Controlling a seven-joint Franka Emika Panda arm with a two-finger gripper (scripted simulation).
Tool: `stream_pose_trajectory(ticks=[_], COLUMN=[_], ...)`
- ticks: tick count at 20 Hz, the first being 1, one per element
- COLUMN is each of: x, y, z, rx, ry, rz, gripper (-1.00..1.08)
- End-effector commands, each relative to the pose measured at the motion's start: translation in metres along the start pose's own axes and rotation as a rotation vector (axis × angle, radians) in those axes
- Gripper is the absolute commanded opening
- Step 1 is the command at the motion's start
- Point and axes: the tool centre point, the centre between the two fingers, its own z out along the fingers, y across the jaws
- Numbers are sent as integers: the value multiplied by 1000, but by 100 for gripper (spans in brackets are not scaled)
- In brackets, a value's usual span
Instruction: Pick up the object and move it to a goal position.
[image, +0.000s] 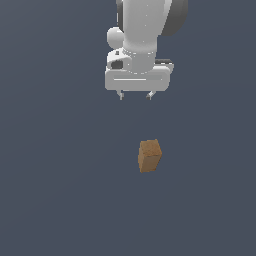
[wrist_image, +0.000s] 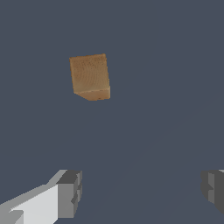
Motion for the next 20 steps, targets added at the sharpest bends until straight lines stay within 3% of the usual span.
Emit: stream_pose_trajectory(ticks=[1,20], x=[3,42], y=[-1,-17], z=[2,29], rx=[1,14], ry=[0,-2], rz=[27,440], gripper=[100,100])
